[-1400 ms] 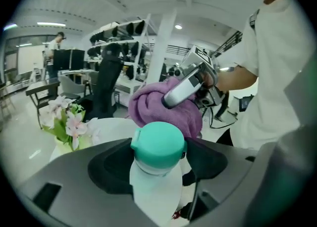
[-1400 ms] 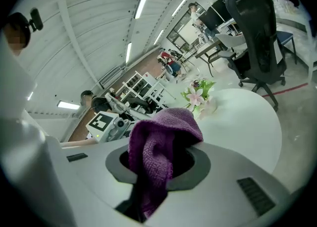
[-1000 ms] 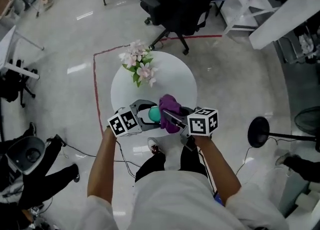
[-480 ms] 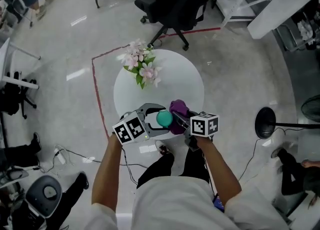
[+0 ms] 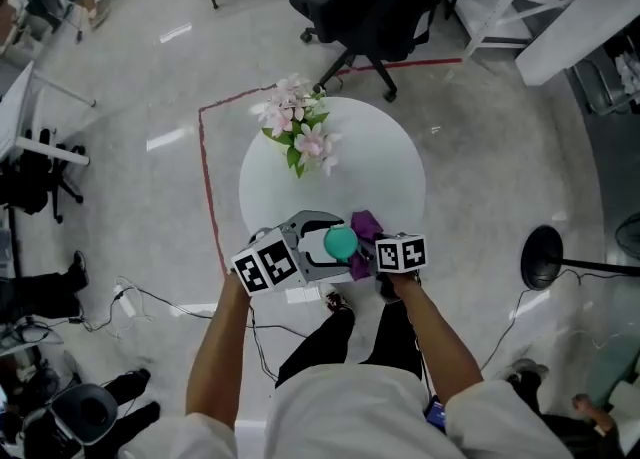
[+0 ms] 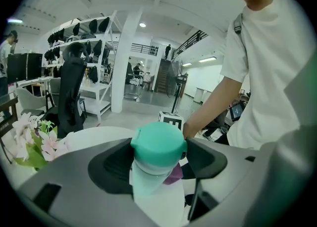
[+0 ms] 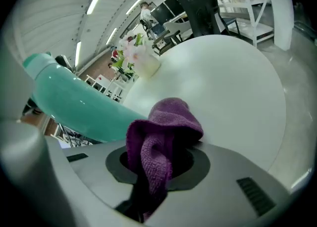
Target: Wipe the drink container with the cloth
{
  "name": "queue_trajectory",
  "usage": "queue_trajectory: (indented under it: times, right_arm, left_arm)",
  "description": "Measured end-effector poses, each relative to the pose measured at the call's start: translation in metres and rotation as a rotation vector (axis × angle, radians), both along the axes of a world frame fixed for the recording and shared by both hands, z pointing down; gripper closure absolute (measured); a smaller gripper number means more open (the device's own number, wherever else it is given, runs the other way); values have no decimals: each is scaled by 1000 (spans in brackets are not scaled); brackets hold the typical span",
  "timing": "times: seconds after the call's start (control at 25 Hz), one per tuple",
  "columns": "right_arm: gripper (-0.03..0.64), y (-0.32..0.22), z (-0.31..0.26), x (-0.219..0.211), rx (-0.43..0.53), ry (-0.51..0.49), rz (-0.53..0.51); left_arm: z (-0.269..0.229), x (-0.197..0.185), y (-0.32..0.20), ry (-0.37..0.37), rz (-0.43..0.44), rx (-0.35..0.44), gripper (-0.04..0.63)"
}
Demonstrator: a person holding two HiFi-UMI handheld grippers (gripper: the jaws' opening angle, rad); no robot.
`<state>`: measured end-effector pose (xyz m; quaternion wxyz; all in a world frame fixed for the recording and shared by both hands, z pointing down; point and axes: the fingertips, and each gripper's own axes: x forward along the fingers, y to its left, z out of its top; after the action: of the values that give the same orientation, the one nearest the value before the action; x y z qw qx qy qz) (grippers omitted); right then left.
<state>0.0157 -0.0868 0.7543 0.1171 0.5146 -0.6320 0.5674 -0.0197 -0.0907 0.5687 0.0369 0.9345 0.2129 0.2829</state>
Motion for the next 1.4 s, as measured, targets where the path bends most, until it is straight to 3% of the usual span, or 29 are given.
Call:
queue_trajectory:
  times: [0.24,0.4,0.52,0.76,0.92,1.2,1.4]
  right_arm:
    - [512,-1,-4,1,9,-50,8]
    - [512,3,-32,11,71,-81,10]
    - [512,6,-62,23,131,-91,-12]
    - [512,-5,-124,55,225,-49,-108]
    - [512,-26,-160,64,275,-70,-168]
    - [512,-45,-207,51,369,-100,-324]
    - [512,-43,-221,45,378,-117,-416]
  left_arm:
    - [1,-2,-2,-2,-11,0,258]
    - [1,-3,-7,-2,-90,1,228]
    - [-1,-12,-13,-2,-208,-23,213]
    - [-17,-33,-20,25,-596,-104,213]
    - [-27,-35,-13,17,-777,-112,213]
    - [-45,-22,-13,27,-1072,-60,215]
    - [-40,-5,-16,-32,-1190,19,235]
